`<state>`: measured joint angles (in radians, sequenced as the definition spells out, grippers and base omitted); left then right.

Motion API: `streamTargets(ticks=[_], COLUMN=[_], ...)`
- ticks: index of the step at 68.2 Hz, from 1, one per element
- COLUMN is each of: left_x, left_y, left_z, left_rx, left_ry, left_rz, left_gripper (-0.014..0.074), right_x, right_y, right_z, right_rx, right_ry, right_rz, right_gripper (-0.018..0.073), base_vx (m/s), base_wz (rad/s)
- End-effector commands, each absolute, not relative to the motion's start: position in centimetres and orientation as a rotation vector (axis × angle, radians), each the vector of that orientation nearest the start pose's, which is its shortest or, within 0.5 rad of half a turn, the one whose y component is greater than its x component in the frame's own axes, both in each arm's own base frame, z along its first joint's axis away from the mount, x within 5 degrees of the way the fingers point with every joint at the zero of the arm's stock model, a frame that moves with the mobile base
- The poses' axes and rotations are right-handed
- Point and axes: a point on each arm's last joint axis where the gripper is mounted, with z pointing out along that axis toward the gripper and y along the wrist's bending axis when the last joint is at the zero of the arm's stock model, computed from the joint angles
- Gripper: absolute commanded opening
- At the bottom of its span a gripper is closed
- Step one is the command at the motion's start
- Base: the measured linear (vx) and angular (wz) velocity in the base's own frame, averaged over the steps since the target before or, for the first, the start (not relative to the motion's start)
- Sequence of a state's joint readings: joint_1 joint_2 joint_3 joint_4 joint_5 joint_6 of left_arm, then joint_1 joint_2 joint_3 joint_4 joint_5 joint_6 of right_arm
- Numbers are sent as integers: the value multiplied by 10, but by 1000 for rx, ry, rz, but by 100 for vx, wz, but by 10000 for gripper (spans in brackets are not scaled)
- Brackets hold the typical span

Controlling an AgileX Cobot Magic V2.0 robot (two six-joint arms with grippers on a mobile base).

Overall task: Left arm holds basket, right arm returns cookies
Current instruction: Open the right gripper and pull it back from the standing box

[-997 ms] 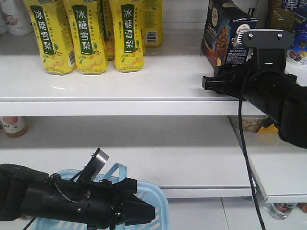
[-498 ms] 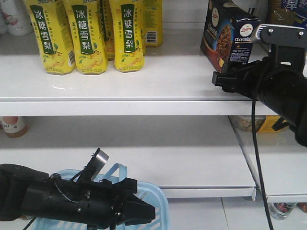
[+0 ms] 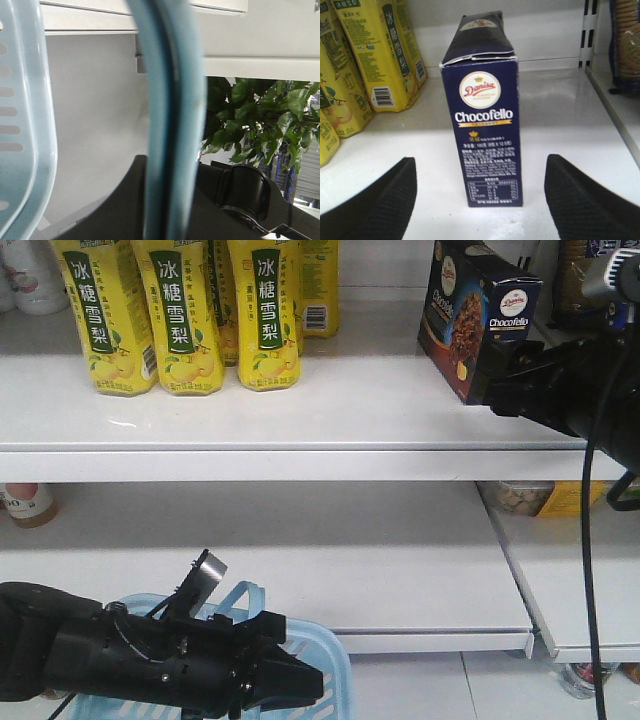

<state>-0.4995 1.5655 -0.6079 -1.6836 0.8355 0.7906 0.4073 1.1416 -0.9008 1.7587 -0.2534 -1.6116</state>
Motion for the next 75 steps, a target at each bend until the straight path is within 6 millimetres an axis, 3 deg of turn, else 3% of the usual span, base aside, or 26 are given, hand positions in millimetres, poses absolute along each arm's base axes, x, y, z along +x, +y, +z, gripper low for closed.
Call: streamTargets(ticks=[1, 22, 36, 45, 59, 67, 75], left_x=[197, 197, 197, 197, 197, 197, 197], left_y=[-187, -187, -187, -187, -187, -187, -187], left_z=[207, 207, 207, 207, 207, 207, 207], left_rx=[-61, -62, -62, -62, -62, -62, -62], left_ry=[2531, 2530, 2530, 2530, 2530, 2530, 2530], left_rz=[-1720, -1720, -1720, -1720, -1720, -1720, -1720], left_gripper=[-6, -6, -6, -6, -6, -6, -6], right_x=[229, 182, 146, 121, 90, 81, 80], right_y=[77, 56, 31, 16, 1, -3, -3], right_z=[377, 398, 396, 384, 358, 339, 307], right_rx=[-53, -73, -13, -14, 15, 13, -11], right_ry=[1711, 1578, 1525, 1497, 1457, 1462, 1519], right_rz=[234, 214, 116, 29, 31, 29, 15], right_gripper=[522, 522, 522, 520, 519, 519, 519], base_vx=[0, 0, 0, 0, 0, 0, 0], base_wz=[0, 0, 0, 0, 0, 0, 0])
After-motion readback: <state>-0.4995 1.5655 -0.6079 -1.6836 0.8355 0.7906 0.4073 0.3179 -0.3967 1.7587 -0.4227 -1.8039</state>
